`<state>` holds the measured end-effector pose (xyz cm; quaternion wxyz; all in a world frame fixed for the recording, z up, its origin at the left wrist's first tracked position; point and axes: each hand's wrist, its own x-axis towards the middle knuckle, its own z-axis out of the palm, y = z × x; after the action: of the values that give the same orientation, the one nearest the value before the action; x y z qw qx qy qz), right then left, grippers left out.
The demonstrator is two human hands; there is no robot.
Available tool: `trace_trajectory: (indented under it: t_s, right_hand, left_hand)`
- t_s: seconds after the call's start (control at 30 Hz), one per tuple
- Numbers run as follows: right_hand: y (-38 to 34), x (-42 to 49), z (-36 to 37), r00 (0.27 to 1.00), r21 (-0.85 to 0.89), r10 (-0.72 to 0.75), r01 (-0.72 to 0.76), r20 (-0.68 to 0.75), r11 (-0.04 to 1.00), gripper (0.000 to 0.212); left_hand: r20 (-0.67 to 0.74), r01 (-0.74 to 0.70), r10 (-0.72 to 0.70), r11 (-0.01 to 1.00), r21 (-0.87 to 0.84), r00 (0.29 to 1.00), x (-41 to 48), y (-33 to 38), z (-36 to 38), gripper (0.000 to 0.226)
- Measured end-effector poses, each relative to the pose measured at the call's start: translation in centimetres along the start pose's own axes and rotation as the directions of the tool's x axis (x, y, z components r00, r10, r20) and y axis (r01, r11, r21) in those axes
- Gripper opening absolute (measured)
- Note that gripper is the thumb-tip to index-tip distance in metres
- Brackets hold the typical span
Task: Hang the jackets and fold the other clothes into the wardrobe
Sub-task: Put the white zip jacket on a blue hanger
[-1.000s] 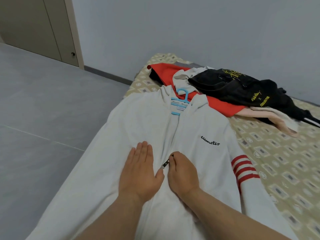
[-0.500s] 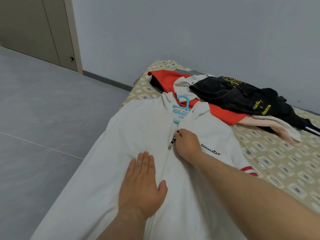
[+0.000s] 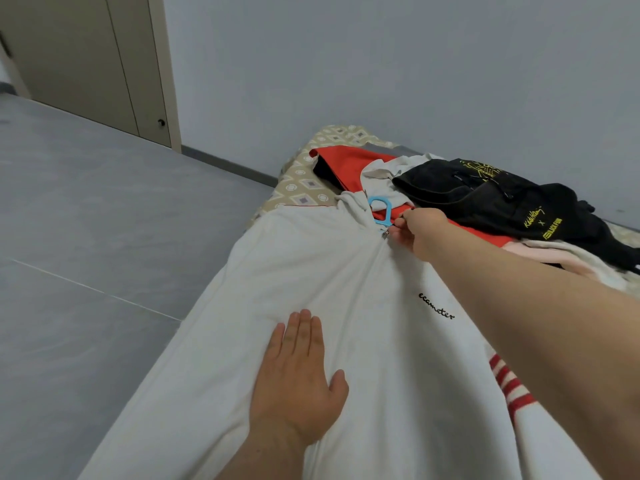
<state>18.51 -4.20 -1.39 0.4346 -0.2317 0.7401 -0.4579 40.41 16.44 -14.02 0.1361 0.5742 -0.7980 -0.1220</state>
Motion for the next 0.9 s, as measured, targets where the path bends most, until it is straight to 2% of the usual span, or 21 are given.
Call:
trace_trajectory:
  t_s: [0.07, 0.17, 0.23, 0.33, 0.4, 0.43, 0.47, 0.5, 0.53, 0.57, 0.6, 0.63, 0.67, 0.7, 0.8, 0.83, 0.9]
  right_hand:
    - [-0.1, -0.4, 0.7, 0.999, 0.101, 0.032, -0.032, -0.006, 0.994, 0.029]
    - [1.5, -1.3, 1.0, 0.998, 0.091, 0.023, -0.029, 0.060, 0.995, 0.020]
    - [2.8, -2.1, 0.2, 0.982, -0.038, 0.014, -0.007, 0.186, 0.999, 0.016]
    - [4.0, -3.5, -1.4, 0.885, -0.302, 0.110, 0.036, 0.452, 0.953, 0.017]
    - [3.8, -3.5, -2.9, 0.853, -0.346, 0.157, 0.030, 0.498, 0.938, 0.017]
    - [3.7, -3.3, -3.6, 0.878, -0.336, 0.136, 0.030, 0.460, 0.941, 0.015]
    - [3.6, -2.8, -4.3, 0.924, -0.320, 0.050, 0.080, 0.378, 0.944, 0.009]
    - [3.6, -1.9, -5.3, 0.965, -0.366, -0.095, 0.183, 0.245, 0.913, 0.003]
    - [3.8, -0.8, -6.4, 0.956, -0.504, -0.271, 0.290, 0.112, 0.813, 0.005]
    - [4.2, 0.1, -7.6, 0.914, -0.701, -0.404, 0.304, 0.025, 0.645, 0.009]
    - [4.8, 0.7, -8.8, 0.890, -0.842, -0.455, 0.240, -0.007, 0.483, 0.023]
    - [5.8, 1.3, -9.8, 0.904, -0.900, -0.428, 0.179, -0.010, 0.398, 0.040]
    - [7.1, 1.9, -10.7, 0.930, -0.905, -0.368, 0.159, 0.003, 0.394, 0.054]
    - [8.2, 2.2, -11.4, 0.951, -0.886, -0.308, 0.153, 0.012, 0.437, 0.065]
    - [10.3, 2.6, -12.1, 0.959, -0.809, -0.282, 0.169, 0.004, 0.563, 0.072]
    - [10.3, 2.5, -12.0, 0.959, -0.805, -0.283, 0.171, 0.004, 0.569, 0.070]
    - [9.5, 2.5, -11.9, 0.960, -0.855, -0.279, 0.144, -0.001, 0.498, 0.069]
  left_hand:
    - [0.001, 0.002, -0.002, 1.000, 0.014, 1.000, 0.1, 0.0, -0.1, 0.085]
    - [0.009, 0.015, -0.015, 1.000, 0.006, 1.000, 0.0, 0.1, -0.3, 0.087]
    - [0.021, 0.025, -0.026, 0.999, 0.022, 0.999, 0.0, 0.2, -0.5, 0.089]
    - [0.061, 0.022, -0.024, 0.999, 0.025, 0.998, -0.1, 0.1, -1.4, 0.086]
    - [0.032, 0.007, -0.007, 1.000, 0.004, 0.999, 0.0, 0.2, -1.4, 0.079]
    - [0.040, 0.004, -0.004, 1.000, 0.013, 0.999, 0.1, 0.3, -1.4, 0.078]
    - [0.050, 0.007, -0.008, 1.000, 0.021, 0.999, 0.0, 0.3, -1.4, 0.077]
    - [0.060, 0.016, -0.018, 0.999, 0.027, 0.998, 0.0, 0.3, -1.4, 0.078]
    - [0.065, 0.023, -0.025, 0.999, 0.031, 0.998, -0.1, 0.3, -1.4, 0.078]
    - [0.068, 0.030, -0.032, 0.999, 0.035, 0.997, -0.1, 0.4, -1.5, 0.079]
    - [0.072, 0.038, -0.041, 0.998, 0.042, 0.997, -0.1, 0.5, -1.6, 0.080]
    - [0.070, 0.042, -0.046, 0.998, 0.051, 0.996, -0.1, 0.5, -1.6, 0.080]
    - [0.064, 0.045, -0.049, 0.997, 0.056, 0.997, -0.1, 0.4, -1.7, 0.079]
    - [0.067, 0.045, -0.049, 0.997, 0.058, 0.997, 0.0, 0.4, -1.7, 0.078]
    - [0.056, 0.030, -0.035, 0.997, 0.072, 0.998, 0.0, 0.5, -1.6, 0.077]
    - [0.047, 0.032, -0.035, 0.996, 0.077, 0.998, 0.0, 0.5, -1.6, 0.077]
    - [0.037, 0.036, -0.039, 0.996, 0.085, 0.999, 0.0, 0.5, -1.4, 0.077]
